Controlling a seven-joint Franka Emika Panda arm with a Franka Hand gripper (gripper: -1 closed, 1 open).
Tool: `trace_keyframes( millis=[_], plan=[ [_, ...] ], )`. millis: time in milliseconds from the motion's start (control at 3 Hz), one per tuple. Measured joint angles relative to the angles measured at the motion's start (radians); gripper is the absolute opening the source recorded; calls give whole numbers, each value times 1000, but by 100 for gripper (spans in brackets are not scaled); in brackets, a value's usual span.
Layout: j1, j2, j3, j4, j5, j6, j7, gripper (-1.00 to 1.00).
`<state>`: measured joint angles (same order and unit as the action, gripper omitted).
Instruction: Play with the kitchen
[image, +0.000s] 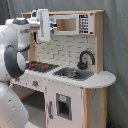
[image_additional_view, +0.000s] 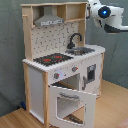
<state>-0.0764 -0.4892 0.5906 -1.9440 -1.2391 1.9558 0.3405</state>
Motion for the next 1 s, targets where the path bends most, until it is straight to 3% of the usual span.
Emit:
trace_keyframes(
  millis=[1000],
  plan=[
    [0,221,69,176,-109,-1,-18,-100]
  ],
)
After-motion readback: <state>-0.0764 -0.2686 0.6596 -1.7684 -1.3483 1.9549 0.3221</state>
